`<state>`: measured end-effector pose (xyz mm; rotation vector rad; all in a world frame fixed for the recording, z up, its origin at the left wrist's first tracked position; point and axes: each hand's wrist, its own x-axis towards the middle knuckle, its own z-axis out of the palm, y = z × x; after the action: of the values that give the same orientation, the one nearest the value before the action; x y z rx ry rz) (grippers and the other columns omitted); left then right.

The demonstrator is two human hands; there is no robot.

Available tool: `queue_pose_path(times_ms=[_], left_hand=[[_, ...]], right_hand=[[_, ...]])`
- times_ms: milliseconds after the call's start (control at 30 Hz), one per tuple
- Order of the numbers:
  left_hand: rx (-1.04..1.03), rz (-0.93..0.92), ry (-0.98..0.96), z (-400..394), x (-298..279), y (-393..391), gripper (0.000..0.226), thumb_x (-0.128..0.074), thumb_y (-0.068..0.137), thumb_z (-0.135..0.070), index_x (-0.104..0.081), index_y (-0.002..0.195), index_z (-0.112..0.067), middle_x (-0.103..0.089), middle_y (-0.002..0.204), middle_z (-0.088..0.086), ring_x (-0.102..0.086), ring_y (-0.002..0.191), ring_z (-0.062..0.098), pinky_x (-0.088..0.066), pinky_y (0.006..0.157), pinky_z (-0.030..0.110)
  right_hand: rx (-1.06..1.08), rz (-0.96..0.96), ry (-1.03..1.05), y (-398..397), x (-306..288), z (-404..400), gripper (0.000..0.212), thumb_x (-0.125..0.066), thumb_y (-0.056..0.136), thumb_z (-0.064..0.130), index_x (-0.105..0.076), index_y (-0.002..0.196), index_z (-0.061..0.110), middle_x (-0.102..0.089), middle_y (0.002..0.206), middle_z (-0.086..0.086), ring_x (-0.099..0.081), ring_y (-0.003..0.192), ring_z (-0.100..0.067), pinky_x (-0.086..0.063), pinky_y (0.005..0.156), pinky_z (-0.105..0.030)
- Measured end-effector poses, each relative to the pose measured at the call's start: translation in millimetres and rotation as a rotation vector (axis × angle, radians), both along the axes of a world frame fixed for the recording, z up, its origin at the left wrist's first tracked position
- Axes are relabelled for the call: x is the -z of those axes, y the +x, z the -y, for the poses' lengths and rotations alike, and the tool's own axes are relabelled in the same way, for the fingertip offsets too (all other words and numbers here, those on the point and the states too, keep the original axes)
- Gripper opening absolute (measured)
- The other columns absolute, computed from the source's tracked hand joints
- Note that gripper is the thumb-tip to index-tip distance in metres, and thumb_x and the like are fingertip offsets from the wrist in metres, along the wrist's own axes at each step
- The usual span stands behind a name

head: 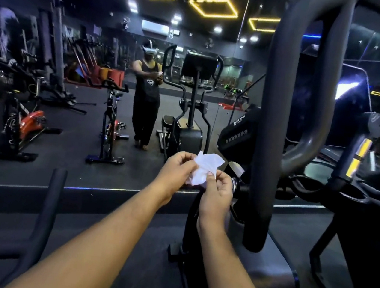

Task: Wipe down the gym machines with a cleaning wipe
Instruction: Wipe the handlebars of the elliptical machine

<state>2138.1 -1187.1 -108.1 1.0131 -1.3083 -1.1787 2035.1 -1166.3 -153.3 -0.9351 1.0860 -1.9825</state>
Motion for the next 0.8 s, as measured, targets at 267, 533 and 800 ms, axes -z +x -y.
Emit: queue_pose_path(times_ms=[267,533,800], left_hand=[[0.202,0.008,-0.048,92,2,-12,0.009,-0.073,0.089,-0.017,-0.071,0.095,-0.011,-0.072,0.085,0.007,-0.064,0.074,0.018,-0.051,0.067,0.032],[0.423,-0.095,0.031,154,0,-13,0.017,-0.075,0.089,-0.009,-0.058,0.090,-0.013,-0.063,0.079,0.011,-0.056,0.061,0.023,-0.047,0.049,0.026],[0.500,0.478,-0.165,176,21,8,0.050,-0.076,0.090,-0.036,-0.060,0.070,0.008,-0.048,0.062,0.007,-0.038,0.061,0.017,-0.031,0.060,0.031]], right_hand=[[0.013,-0.014,-0.036,-6,-3,76,0.023,-0.062,0.099,0.022,-0.067,0.120,0.014,-0.075,0.111,-0.009,-0.071,0.105,-0.029,-0.056,0.091,-0.043],[0.212,-0.015,0.007,-25,-13,113,0.012,-0.060,0.101,0.014,-0.069,0.093,0.011,-0.071,0.088,-0.006,-0.064,0.081,-0.015,-0.052,0.076,-0.032],[0.183,0.044,0.068,-26,4,109,0.014,-0.063,0.099,0.012,-0.060,0.110,0.005,-0.071,0.093,-0.006,-0.066,0.080,-0.014,-0.056,0.074,-0.029]])
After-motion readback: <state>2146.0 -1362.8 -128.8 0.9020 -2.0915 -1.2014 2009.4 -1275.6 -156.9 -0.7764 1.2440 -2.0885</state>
